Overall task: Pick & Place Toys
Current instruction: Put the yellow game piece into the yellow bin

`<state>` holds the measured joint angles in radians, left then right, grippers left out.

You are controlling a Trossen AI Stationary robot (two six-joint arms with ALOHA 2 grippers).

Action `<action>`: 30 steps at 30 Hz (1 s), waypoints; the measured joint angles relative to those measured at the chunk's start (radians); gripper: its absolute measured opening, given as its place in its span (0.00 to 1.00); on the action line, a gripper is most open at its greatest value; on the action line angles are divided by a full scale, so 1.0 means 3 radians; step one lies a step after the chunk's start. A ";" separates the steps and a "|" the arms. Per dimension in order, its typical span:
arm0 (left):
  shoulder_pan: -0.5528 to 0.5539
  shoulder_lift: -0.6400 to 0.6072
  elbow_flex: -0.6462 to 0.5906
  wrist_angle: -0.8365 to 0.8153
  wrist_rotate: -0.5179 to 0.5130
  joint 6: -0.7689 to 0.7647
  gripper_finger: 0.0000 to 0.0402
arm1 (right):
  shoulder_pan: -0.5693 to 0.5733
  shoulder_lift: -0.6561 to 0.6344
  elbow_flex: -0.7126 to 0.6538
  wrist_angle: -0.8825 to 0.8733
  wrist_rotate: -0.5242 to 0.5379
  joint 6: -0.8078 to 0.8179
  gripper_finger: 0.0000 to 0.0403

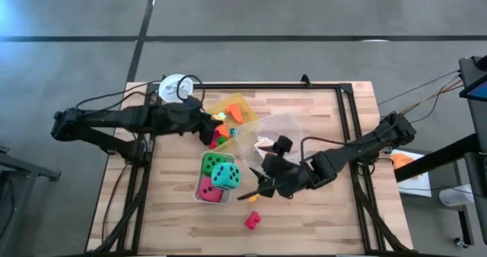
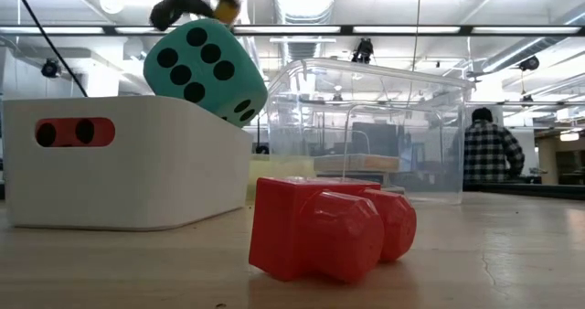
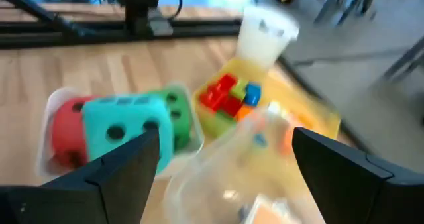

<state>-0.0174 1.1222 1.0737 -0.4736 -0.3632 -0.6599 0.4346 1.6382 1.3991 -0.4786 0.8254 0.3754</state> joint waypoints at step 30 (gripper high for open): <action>0.1458 0.1348 -0.0001 -0.1269 0.0947 0.1493 0.31 | 0.0754 -0.0003 -0.0019 -0.1161 -0.0771 0.1841 0.84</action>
<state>0.4199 1.5265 1.0733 -0.8543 -0.0791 -0.2119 0.6609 1.6375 1.3933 -0.8267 0.5941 0.9276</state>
